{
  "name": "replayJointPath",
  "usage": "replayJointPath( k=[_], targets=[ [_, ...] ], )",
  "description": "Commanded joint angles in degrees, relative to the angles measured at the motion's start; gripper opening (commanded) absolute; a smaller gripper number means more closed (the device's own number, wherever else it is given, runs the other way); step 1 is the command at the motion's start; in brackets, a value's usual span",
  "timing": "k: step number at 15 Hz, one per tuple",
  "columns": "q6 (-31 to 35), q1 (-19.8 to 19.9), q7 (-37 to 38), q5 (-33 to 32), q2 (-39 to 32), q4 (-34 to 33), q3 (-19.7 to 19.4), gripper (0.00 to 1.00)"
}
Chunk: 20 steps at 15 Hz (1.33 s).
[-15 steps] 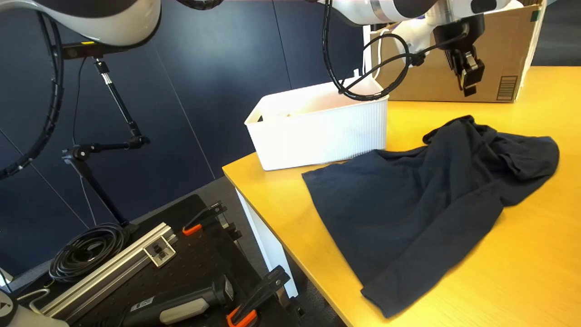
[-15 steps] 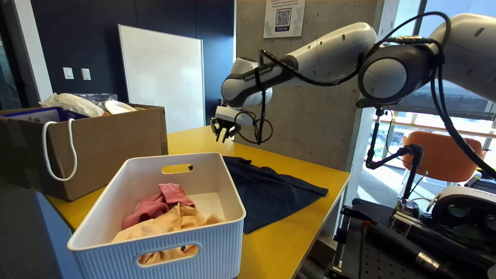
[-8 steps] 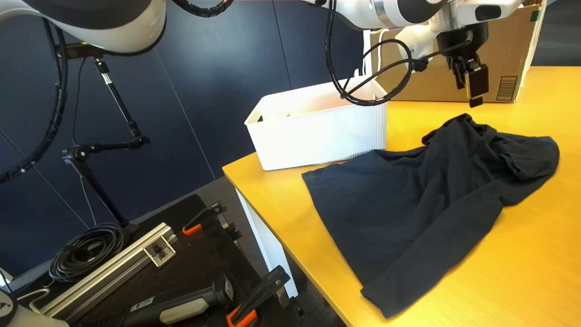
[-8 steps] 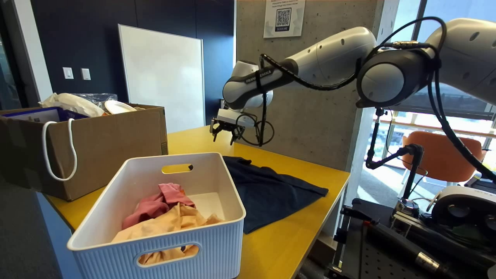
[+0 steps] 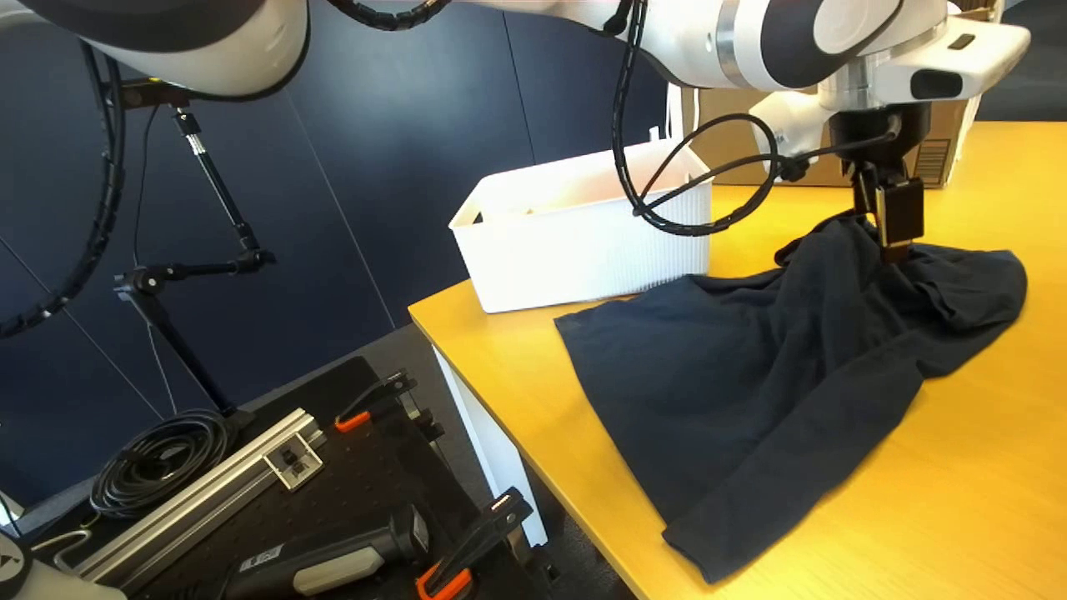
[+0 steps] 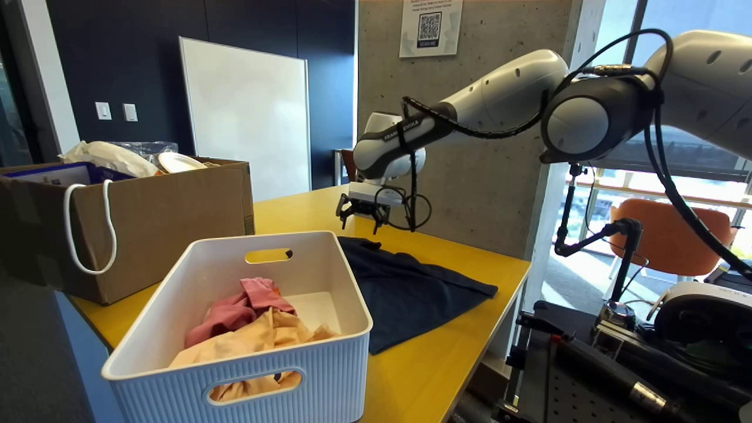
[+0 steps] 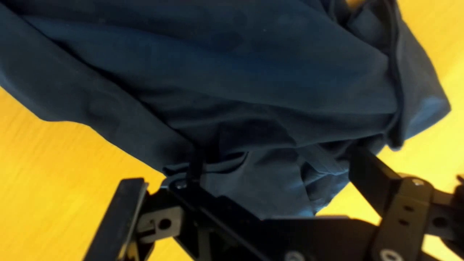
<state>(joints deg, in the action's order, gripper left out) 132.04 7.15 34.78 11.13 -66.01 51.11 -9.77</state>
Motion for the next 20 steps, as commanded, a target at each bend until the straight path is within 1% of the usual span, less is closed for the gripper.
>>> replayJointPath(
  k=[1, 5, 9, 16, 18, 20],
  targets=[
    [-1.96, 0.78, -2.1, 0.25, 4.15, 6.08, 0.32, 1.0],
    [-2.26, 1.07, -4.51, 0.88, 6.27, 10.62, 1.52, 1.0],
    [-2.16, 0.66, -6.75, 0.54, 12.17, 20.85, 2.06, 1.0],
    [0.56, -0.74, -9.15, -2.18, 22.84, 40.77, -0.9, 1.0],
    [1.75, -0.83, -10.11, -2.95, 24.1, 44.82, -1.41, 1.0],
    [4.01, -1.02, -10.48, -4.21, 23.92, 47.34, -1.88, 1.0]
  ],
)
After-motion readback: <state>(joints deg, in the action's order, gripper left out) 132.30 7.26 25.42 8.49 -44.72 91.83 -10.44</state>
